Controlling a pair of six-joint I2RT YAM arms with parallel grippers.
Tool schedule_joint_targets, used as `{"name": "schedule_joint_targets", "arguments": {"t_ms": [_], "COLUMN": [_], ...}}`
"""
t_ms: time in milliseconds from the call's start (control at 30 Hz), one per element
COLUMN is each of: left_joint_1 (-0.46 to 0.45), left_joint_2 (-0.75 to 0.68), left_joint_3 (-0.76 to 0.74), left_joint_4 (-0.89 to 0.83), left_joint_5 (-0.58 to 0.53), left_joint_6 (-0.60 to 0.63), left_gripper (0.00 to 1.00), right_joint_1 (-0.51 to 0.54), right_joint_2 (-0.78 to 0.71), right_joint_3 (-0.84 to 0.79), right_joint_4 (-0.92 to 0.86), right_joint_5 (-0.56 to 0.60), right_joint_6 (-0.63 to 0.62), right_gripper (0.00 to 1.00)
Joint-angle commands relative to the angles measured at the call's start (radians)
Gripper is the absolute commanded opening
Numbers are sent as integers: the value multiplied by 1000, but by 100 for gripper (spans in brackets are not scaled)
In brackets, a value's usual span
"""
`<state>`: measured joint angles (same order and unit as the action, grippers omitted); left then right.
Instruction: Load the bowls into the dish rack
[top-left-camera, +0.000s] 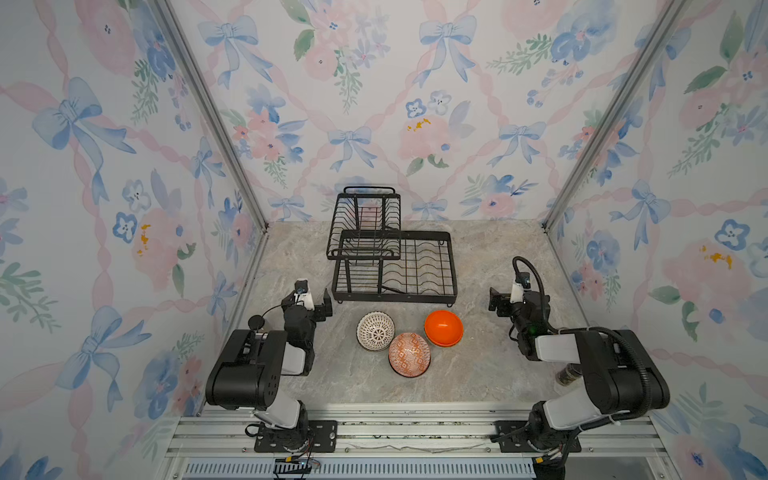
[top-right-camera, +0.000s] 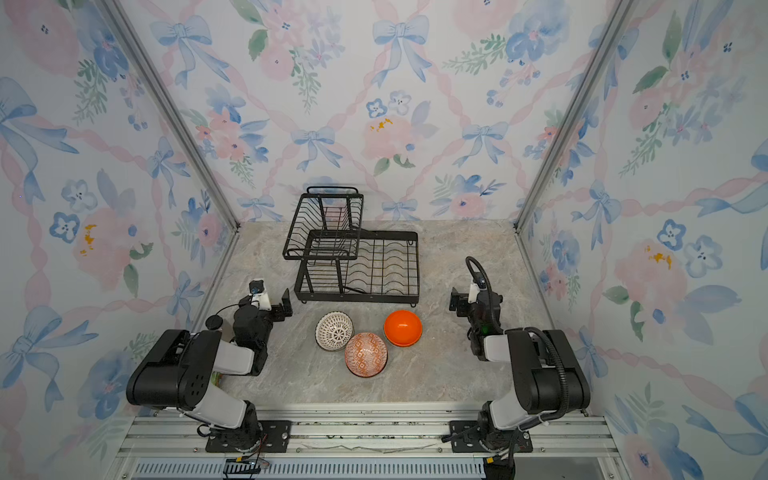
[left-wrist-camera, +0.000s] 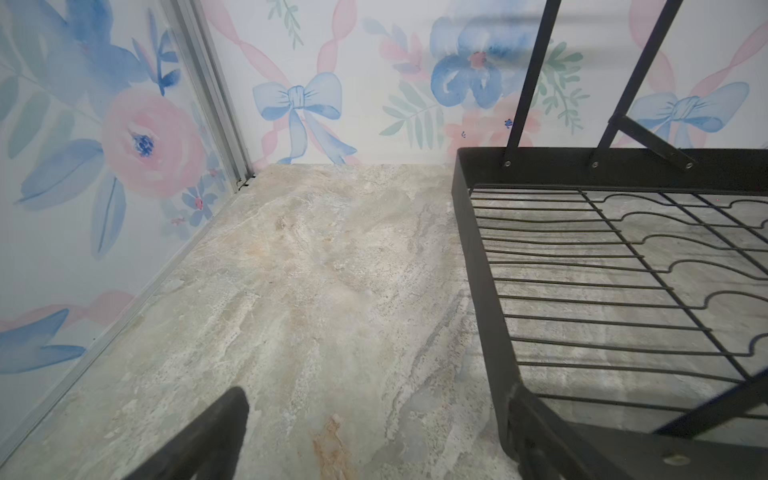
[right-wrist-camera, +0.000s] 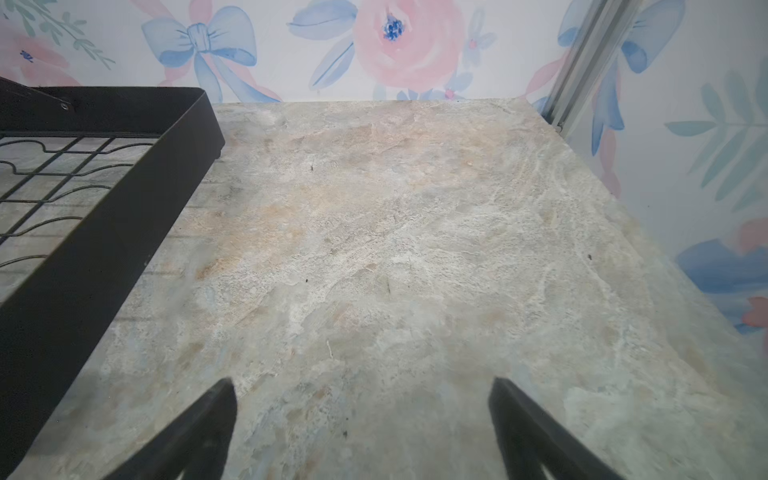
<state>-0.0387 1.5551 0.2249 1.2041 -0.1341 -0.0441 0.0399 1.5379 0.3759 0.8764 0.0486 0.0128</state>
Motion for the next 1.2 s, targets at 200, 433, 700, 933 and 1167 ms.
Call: {"name": "schedule_joint_targets", "arguments": {"t_ms": [200,433,700,933,1167], "left_joint_1": [-2,-3,-3,-4,-2], "left_joint_2": [14,13,14,15,15], "left_joint_3": [13,13,13,14,14], "left_joint_4": [15,16,15,15,15], "left_joint_5": [-7,-9,-8,-9,-9], "left_joint_6": [18,18,18,18,18], "left_gripper": [98,98,98,98,98], "right_joint_1": [-6,-15,-15,-15,-14], "right_joint_2": [9,10,10,10,10], "right_joint_3": [20,21,23,23,23], "right_joint_4": [23,22,19,19,19], "right_joint_5": [-1,-16,-15,-15,-15], "right_joint_6": [-9,-3,-2,-3,-2], "right_gripper": [97,97,97,97,97]}}
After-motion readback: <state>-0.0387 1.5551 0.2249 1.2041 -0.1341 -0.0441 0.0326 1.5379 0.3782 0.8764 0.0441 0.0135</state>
